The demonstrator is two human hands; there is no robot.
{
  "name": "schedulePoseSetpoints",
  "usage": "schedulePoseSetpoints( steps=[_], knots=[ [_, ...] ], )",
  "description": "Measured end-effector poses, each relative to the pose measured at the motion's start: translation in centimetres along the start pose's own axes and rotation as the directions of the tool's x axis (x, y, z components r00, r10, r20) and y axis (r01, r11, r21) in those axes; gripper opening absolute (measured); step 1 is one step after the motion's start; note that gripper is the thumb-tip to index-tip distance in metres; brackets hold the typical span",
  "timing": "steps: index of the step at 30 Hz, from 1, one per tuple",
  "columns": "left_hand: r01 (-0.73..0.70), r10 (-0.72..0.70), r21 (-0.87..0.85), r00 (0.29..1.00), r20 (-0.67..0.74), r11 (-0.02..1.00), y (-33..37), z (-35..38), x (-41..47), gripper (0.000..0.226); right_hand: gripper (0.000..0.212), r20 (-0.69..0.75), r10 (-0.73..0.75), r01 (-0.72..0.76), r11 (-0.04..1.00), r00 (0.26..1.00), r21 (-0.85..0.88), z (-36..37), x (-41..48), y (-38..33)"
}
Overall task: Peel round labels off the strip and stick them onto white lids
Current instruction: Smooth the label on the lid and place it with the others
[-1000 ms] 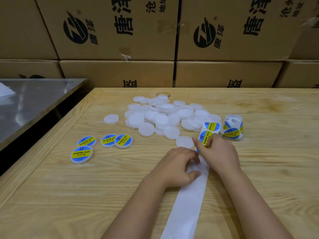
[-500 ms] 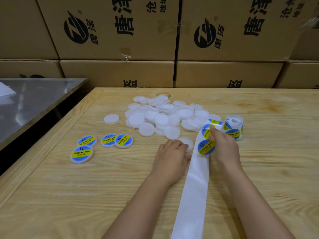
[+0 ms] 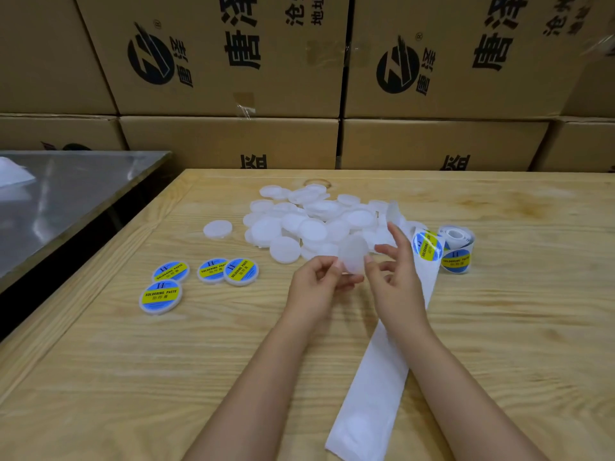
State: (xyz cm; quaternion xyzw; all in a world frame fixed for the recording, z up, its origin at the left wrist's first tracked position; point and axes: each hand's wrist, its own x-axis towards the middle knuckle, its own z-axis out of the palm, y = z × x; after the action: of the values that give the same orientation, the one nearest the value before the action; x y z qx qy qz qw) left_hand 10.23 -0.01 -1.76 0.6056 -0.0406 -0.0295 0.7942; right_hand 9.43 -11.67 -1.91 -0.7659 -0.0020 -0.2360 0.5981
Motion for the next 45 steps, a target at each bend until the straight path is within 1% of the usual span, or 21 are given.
schedulePoseSetpoints(
  steps=[1, 3, 5, 6, 8, 11, 14, 15, 17, 19, 21, 23, 26, 30, 33, 36, 41, 43, 45],
  knots=[
    [0.064, -0.059, -0.077, 0.996, 0.067, 0.995, 0.2, -0.1, -0.1, 0.014, 0.055, 0.009, 0.039, -0.039, 0.999, 0.999, 0.001, 0.2, 0.0, 0.3],
    [0.185, -0.157, -0.169, 0.973, 0.167, 0.968, 0.4, -0.5, -0.2, 0.019, 0.053, 0.004, 0.084, -0.084, 0.997, 0.996, 0.000, 0.5, -0.1, 0.7],
    [0.266, -0.222, -0.209, 0.952, 0.211, 0.941, 0.7, -0.7, -0.2, 0.026, 0.052, -0.002, 0.075, -0.075, 0.997, 0.997, 0.007, 0.6, -0.2, 0.7],
    [0.280, -0.235, -0.204, 0.947, 0.218, 0.938, 0.8, -0.8, -0.2, 0.030, 0.053, 0.005, 0.064, -0.064, 0.998, 0.998, 0.016, 0.6, -0.2, 0.7],
    [0.268, -0.228, -0.180, 0.949, 0.217, 0.946, 0.8, -0.8, -0.2, 0.033, 0.053, 0.040, 0.035, -0.036, 0.999, 0.999, 0.009, 0.5, -0.3, 0.5],
    [0.222, -0.199, -0.143, 0.967, 0.160, 0.965, 0.5, -0.9, -0.1, 0.027, 0.052, 0.073, -0.009, 0.010, 1.000, 0.997, -0.009, 0.6, -0.6, -0.1],
    [0.200, -0.192, -0.115, 0.978, 0.085, 0.973, 0.6, -1.4, 0.2, 0.023, 0.039, -0.004, -0.025, 0.025, 0.996, 1.000, 0.085, 0.5, -0.3, -0.7],
    [0.203, -0.195, -0.129, 0.978, 0.071, 0.971, 0.7, -1.5, 0.4, 0.022, 0.032, -0.035, 0.000, 0.005, 0.990, 0.999, 0.143, 0.3, -0.2, -0.9],
    [0.208, -0.203, -0.148, 0.978, 0.053, 0.967, 0.8, -1.7, 0.5, 0.022, 0.017, -0.055, 0.104, -0.083, 0.951, 0.993, 0.298, -0.1, 0.1, -1.3],
    [0.205, -0.200, -0.137, 0.978, 0.054, 0.969, 0.8, -1.7, 0.4, 0.021, 0.009, 0.009, 0.216, -0.199, 0.883, 0.976, 0.424, -0.5, 0.3, -1.3],
    [0.192, -0.186, -0.119, 0.981, 0.061, 0.974, 0.8, -1.7, 0.4, 0.020, 0.005, 0.117, 0.289, -0.309, 0.824, 0.950, 0.474, -0.9, 0.4, -1.1],
    [0.182, -0.175, -0.119, 0.982, 0.066, 0.976, 0.8, -1.8, 0.4, 0.021, 0.007, 0.198, 0.355, -0.406, 0.779, 0.914, 0.477, -1.1, 0.5, -0.9],
    [0.173, -0.163, -0.121, 0.983, 0.082, 0.978, 0.8, -1.8, 0.4, 0.023, 0.010, 0.232, 0.433, -0.490, 0.728, 0.871, 0.480, -1.1, 0.6, -0.8],
    [0.173, -0.160, -0.129, 0.982, 0.101, 0.976, 0.7, -1.8, 0.4, 0.023, 0.022, 0.238, 0.449, -0.506, 0.710, 0.861, 0.491, -1.0, 0.5, -0.8],
    [0.174, -0.160, -0.131, 0.981, 0.110, 0.976, 0.7, -1.8, 0.4, 0.021, 0.021, 0.225, 0.475, -0.520, 0.699, 0.851, 0.492, -0.7, 0.4, -0.7],
    [0.174, -0.159, -0.129, 0.980, 0.118, 0.976, 0.7, -1.8, 0.3, 0.021, 0.032, 0.223, 0.471, -0.514, 0.689, 0.853, 0.511, -0.5, 0.4, -0.6],
    [0.177, -0.164, -0.119, 0.980, 0.110, 0.977, 0.8, -1.7, 0.2, 0.021, 0.030, 0.207, 0.466, -0.501, 0.696, 0.860, 0.514, -0.5, 0.3, -0.5],
    [0.172, -0.161, -0.107, 0.981, 0.107, 0.979, 0.8, -1.6, 0.2, 0.020, 0.020, 0.209, 0.462, -0.499, 0.701, 0.862, 0.509, -0.4, 0.3, -0.4],
    [0.165, -0.156, -0.092, 0.982, 0.103, 0.982, 0.8, -1.6, 0.2, 0.021, 0.015, 0.197, 0.457, -0.491, 0.720, 0.867, 0.490, -0.3, 0.3, -0.3]
  ],
)
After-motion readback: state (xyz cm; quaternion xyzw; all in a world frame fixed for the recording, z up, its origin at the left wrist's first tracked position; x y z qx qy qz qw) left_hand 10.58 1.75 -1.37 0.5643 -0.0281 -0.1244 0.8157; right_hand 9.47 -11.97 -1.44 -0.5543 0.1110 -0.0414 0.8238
